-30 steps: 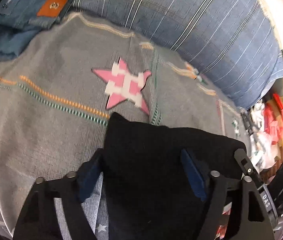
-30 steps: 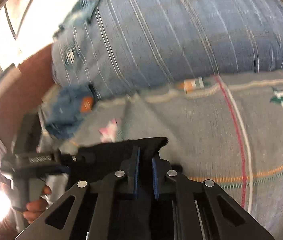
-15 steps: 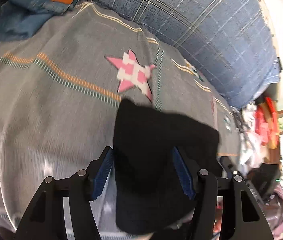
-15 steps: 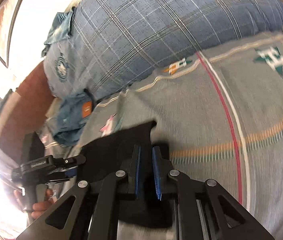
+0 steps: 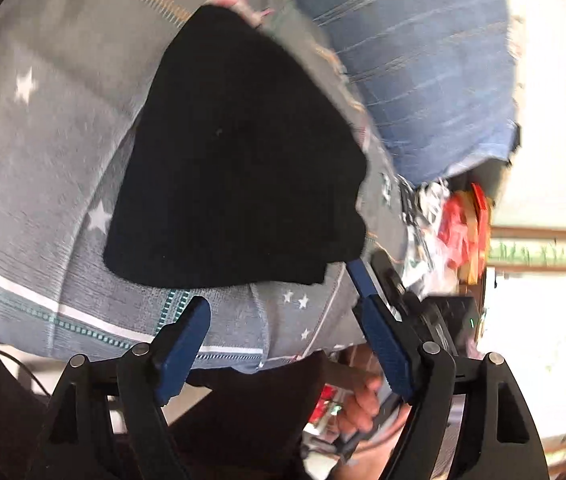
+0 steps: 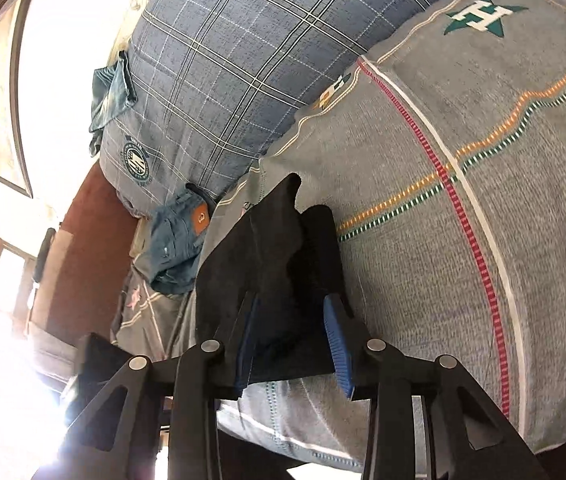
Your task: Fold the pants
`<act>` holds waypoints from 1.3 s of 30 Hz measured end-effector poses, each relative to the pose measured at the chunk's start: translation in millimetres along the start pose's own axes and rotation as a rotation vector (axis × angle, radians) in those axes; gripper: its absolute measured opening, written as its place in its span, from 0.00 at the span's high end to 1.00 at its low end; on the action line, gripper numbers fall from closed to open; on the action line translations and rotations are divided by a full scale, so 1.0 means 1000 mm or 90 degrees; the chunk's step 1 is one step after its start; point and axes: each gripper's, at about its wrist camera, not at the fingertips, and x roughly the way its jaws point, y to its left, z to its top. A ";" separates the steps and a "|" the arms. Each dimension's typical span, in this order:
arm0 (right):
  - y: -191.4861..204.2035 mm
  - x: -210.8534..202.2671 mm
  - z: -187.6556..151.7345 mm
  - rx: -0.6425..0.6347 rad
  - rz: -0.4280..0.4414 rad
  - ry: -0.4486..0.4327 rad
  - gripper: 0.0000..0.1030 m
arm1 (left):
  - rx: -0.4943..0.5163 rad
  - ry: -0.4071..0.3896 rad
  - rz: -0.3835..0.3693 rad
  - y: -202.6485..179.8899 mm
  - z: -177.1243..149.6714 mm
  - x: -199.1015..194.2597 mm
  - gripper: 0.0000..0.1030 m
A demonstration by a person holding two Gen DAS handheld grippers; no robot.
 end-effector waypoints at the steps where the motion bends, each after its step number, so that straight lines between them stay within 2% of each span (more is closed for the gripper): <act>1: 0.000 -0.001 -0.001 0.003 0.004 0.001 0.66 | -0.015 -0.002 0.002 0.002 0.006 0.004 0.26; 4: 0.000 -0.001 -0.005 0.010 0.017 0.009 0.66 | -0.038 -0.016 0.014 0.004 0.020 0.010 0.38; 6: -0.001 0.003 -0.007 0.016 0.023 0.022 0.66 | -0.049 -0.017 0.016 0.003 0.028 0.012 0.54; 9: -0.002 0.013 -0.007 0.024 0.023 0.036 0.62 | -0.055 -0.014 0.027 0.007 0.040 0.010 0.68; 13: -0.004 0.029 -0.002 0.047 0.018 0.037 0.60 | -0.082 0.000 0.019 0.016 0.047 0.008 0.74; 15: -0.001 0.033 0.002 0.051 0.031 0.031 0.71 | -0.082 -0.002 0.020 0.016 0.050 0.004 0.80; 16: 0.002 0.034 0.003 0.049 0.039 0.032 0.90 | -0.082 -0.005 0.015 0.016 0.049 -0.002 0.81; 21: 0.045 0.025 0.003 0.024 0.143 0.022 0.90 | -0.063 -0.055 -0.017 0.008 0.045 -0.038 0.82; 24: 0.058 0.029 0.001 0.031 0.193 0.034 0.90 | -0.042 -0.089 -0.004 0.010 0.047 -0.053 0.82; 28: 0.041 0.046 -0.013 0.065 0.168 0.054 0.90 | -0.027 -0.105 0.051 0.017 0.045 -0.050 0.83; 31: 0.010 0.059 -0.024 0.080 0.087 0.058 0.90 | -0.016 -0.082 0.080 0.013 0.038 -0.025 0.83; 33: -0.003 0.065 -0.029 0.085 0.069 0.065 0.90 | -0.004 -0.079 0.111 0.012 0.037 -0.010 0.82; 35: -0.010 0.064 -0.032 0.099 0.088 0.066 0.87 | 0.004 -0.086 0.108 0.008 0.037 -0.008 0.81; 37: -0.007 0.061 -0.032 0.090 0.084 0.070 0.84 | 0.012 -0.073 0.096 0.004 0.034 -0.013 0.78; 39: -0.002 0.054 -0.028 0.074 0.087 0.064 0.81 | 0.013 -0.064 0.073 0.000 0.030 -0.017 0.64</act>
